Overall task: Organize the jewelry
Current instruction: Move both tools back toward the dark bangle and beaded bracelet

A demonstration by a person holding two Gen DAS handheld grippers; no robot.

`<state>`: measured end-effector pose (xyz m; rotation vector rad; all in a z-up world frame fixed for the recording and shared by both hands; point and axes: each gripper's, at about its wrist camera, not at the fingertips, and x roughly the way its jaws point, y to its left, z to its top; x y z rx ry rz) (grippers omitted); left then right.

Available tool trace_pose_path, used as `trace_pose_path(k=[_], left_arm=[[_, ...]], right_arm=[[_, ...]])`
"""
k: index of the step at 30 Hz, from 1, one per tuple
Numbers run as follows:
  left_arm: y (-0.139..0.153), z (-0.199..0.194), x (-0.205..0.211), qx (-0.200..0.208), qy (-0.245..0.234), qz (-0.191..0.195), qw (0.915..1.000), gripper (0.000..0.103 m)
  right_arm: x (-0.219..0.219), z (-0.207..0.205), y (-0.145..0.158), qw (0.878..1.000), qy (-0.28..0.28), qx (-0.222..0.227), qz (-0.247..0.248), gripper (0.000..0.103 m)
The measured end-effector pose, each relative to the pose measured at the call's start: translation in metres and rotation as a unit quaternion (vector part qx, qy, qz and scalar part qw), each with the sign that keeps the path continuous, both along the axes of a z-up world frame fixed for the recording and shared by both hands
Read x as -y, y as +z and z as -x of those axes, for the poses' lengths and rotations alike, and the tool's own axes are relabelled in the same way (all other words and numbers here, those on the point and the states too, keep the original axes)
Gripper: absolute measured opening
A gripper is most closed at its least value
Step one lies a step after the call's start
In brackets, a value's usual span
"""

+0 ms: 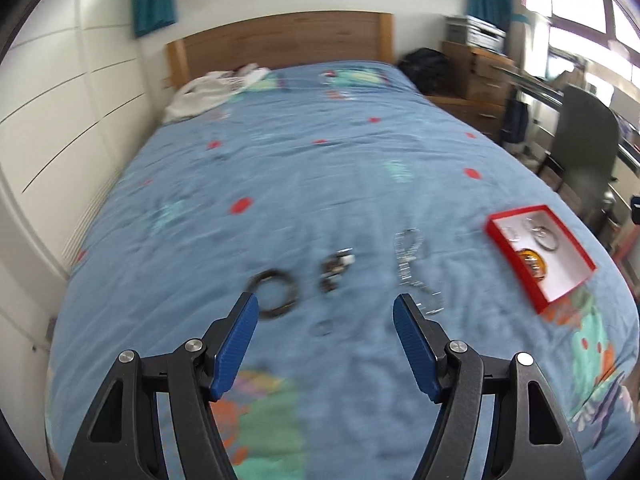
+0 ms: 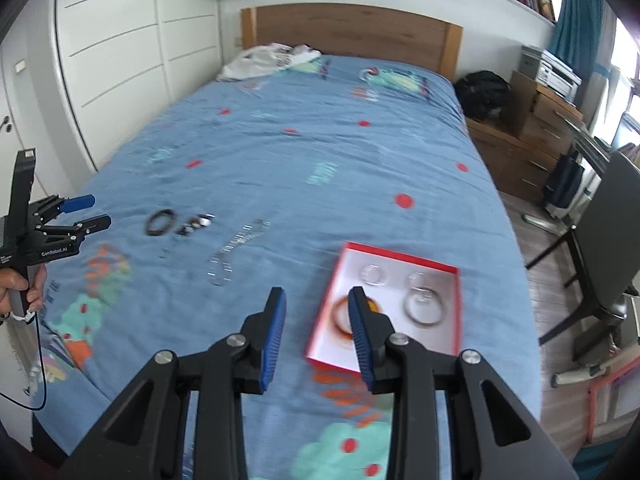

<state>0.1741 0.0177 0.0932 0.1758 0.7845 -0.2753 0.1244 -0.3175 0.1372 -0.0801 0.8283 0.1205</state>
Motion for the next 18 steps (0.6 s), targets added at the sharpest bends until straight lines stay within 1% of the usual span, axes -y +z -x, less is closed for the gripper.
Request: trace_pose_path(k=[5, 9, 12, 16, 18], left_arm=[[-0.014, 0.001, -0.055, -0.012, 0.036, 0.018, 0.9991, 0.07], [-0.03, -0.003, -0.079, -0.024, 0.049, 0.029, 0.9981, 0.071], [-0.043, -0.012, -0.087, -0.032, 0.054, 0.036, 0.9974, 0.073], [-0.059, -0.025, -0.092, -0.04, 0.058, 0.04, 0.9967, 0.074], [-0.067, -0.033, -0.093, -0.045, 0.056, 0.046, 0.9964, 0.076]], right_arm=[[-0.043, -0.001, -0.009, 1.0, 0.01, 0.001, -0.023, 0.034], [-0.069, -0.014, -0.022, 0.999, 0.01, -0.002, -0.037, 0.035], [-0.087, -0.025, -0.032, 0.999, 0.011, -0.004, -0.047, 0.035], [-0.1, -0.041, -0.047, 0.998, 0.005, -0.006, -0.063, 0.035], [-0.103, -0.048, -0.056, 0.998, 0.001, -0.012, -0.065, 0.035]])
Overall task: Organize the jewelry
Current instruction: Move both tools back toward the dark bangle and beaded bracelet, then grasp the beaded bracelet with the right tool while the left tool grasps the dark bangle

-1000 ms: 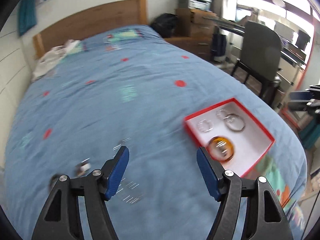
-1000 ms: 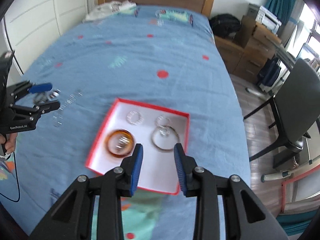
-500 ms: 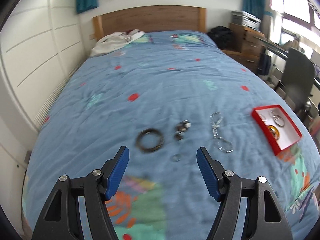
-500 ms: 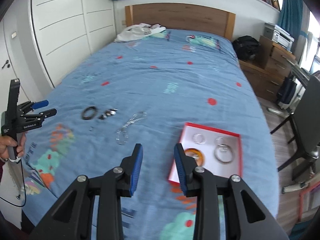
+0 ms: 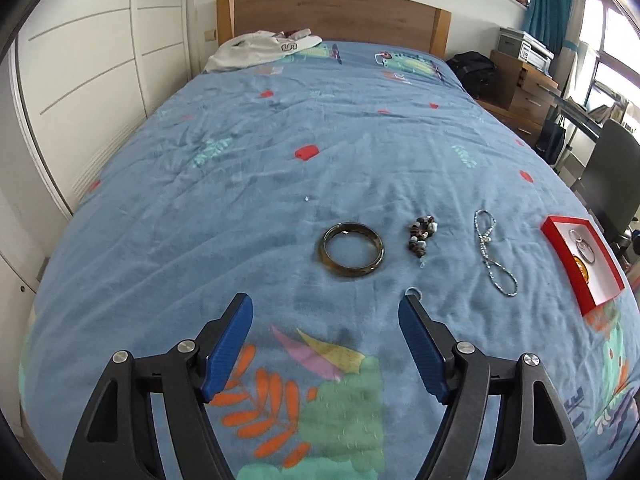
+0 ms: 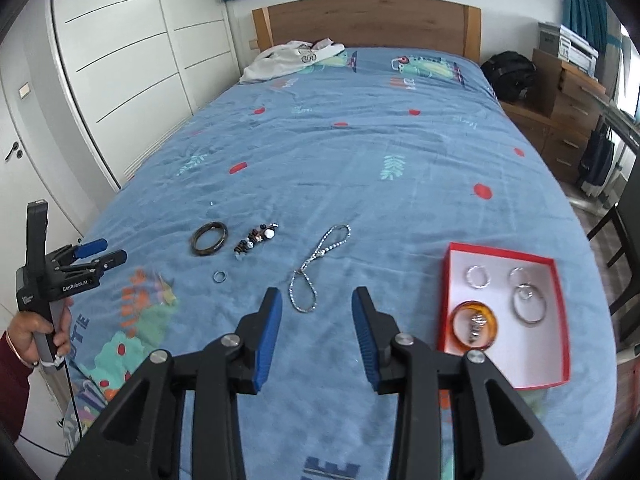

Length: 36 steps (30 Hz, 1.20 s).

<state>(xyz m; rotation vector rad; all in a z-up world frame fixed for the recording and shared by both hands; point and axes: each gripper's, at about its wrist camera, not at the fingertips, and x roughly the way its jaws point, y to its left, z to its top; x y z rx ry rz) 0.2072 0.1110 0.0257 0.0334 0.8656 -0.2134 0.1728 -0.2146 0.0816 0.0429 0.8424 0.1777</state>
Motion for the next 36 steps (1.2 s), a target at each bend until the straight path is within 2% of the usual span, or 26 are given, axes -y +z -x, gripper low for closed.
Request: trace_pose_path(k=[8, 18, 34, 36], left_arm=[[-0.033, -0.036, 0.01, -0.016, -0.025, 0.009, 0.9995, 0.081], [-0.072, -0.083, 0.042, -0.032, -0.071, -0.013, 0.9969, 0.084], [-0.108, -0.125, 0.054, -0.053, -0.082, -0.016, 0.9951, 0.086], [-0.109, -0.128, 0.053, -0.051, -0.083, -0.016, 0.9951, 0.087]], right_arm=[[-0.028, -0.042, -0.039, 0.999, 0.005, -0.023, -0.022, 0.035], [-0.064, -0.105, -0.087, 0.997, 0.022, -0.058, -0.054, 0.035], [-0.107, -0.187, -0.15, 0.985, 0.037, -0.117, -0.121, 0.036], [-0.109, -0.195, -0.157, 0.983, 0.034, -0.126, -0.127, 0.04]])
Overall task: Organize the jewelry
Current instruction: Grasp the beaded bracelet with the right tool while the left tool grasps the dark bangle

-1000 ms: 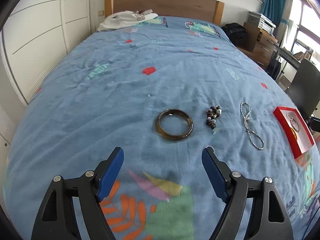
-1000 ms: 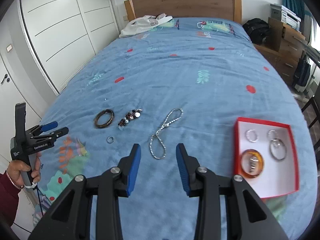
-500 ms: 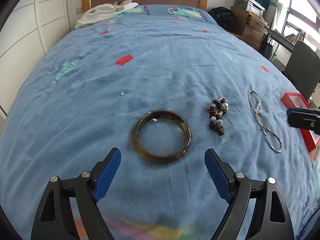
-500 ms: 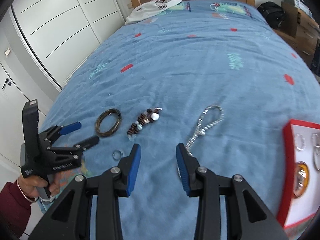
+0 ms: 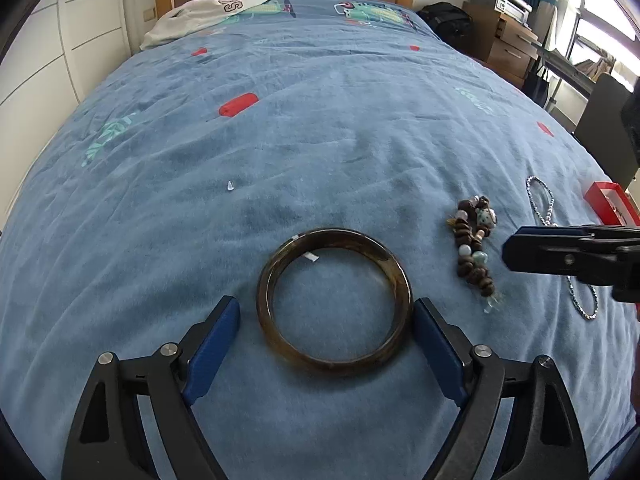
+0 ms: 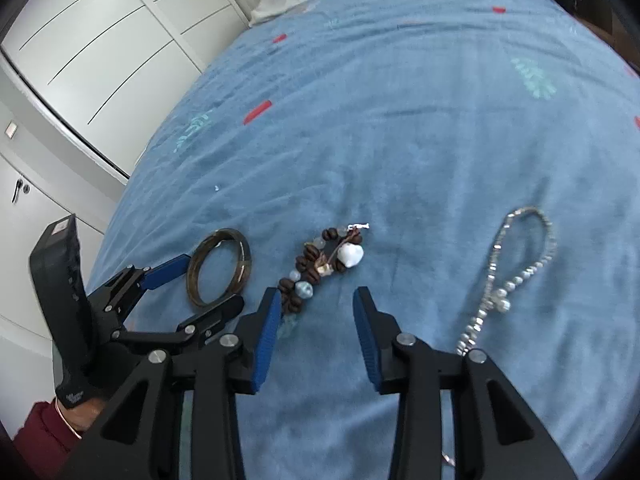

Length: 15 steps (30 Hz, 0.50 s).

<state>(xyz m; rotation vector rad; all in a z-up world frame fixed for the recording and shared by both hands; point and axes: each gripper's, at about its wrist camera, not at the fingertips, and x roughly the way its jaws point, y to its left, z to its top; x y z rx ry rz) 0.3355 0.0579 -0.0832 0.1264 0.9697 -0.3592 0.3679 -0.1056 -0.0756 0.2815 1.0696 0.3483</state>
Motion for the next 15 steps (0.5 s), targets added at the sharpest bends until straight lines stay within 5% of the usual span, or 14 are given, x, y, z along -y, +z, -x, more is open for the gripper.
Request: trace_pose_path(k=[8, 15], left_arm=[[-0.004, -0.006, -0.009, 0.007, 0.003, 0.003, 1.0, 0.079], [-0.006, -0.009, -0.009, 0.011, 0.002, -0.004, 0.9999, 0.077]], right_arm=[[-0.011, -0.027, -0.016, 1.0, -0.005, -0.02, -0.013, 0.044], [-0.028, -0.038, -0.026, 0.999, -0.011, -0.021, 0.026, 0.044]])
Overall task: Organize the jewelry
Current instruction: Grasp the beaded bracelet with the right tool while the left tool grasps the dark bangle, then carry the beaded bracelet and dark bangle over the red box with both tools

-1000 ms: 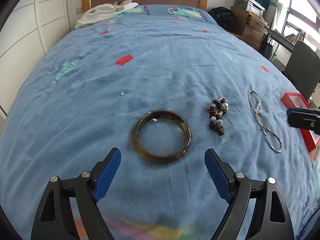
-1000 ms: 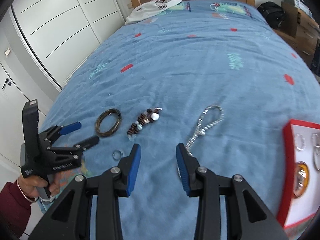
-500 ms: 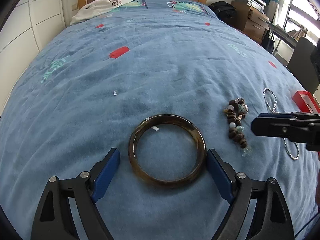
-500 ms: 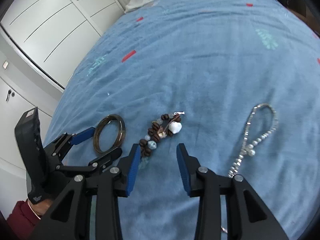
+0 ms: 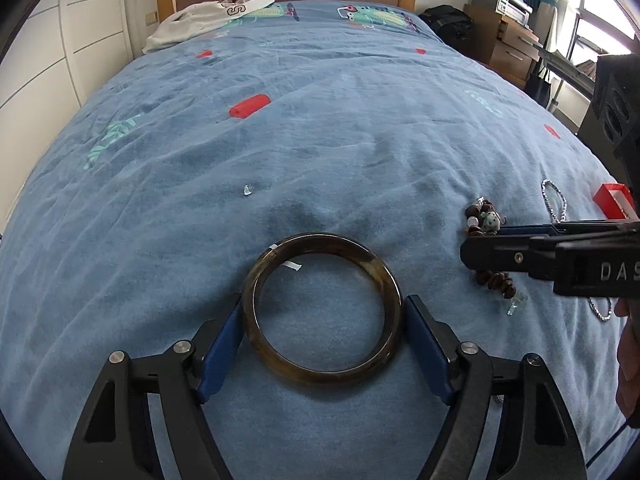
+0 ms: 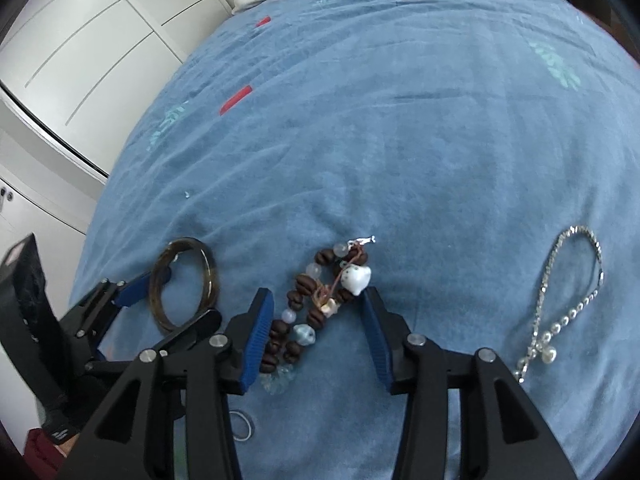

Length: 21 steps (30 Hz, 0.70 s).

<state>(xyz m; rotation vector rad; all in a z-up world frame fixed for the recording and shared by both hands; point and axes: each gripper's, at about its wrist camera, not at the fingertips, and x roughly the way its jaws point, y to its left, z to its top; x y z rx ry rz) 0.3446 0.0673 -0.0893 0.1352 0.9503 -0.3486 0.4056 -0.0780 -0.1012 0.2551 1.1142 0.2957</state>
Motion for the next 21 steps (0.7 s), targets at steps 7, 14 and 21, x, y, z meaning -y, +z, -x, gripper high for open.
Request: trace_pose_path(k=[7, 14, 21], left_arm=[[-0.003, -0.009, 0.004, 0.002, 0.007, -0.003, 1.0, 0.077], [0.001, -0.001, 0.005, 0.017, 0.013, -0.008, 0.9997, 0.076], [0.017, 0.011, 0.003, 0.022, 0.019, 0.005, 0.9996, 0.076]], right_arm=[[-0.003, 0.005, -0.001, 1.0, -0.016, 0.004, 0.013, 0.044], [0.008, 0.01, -0.002, 1.0, -0.015, 0.003, 0.021, 0.019], [0.025, 0.025, 0.01, 1.0, -0.003, 0.024, -0.002, 0.015]])
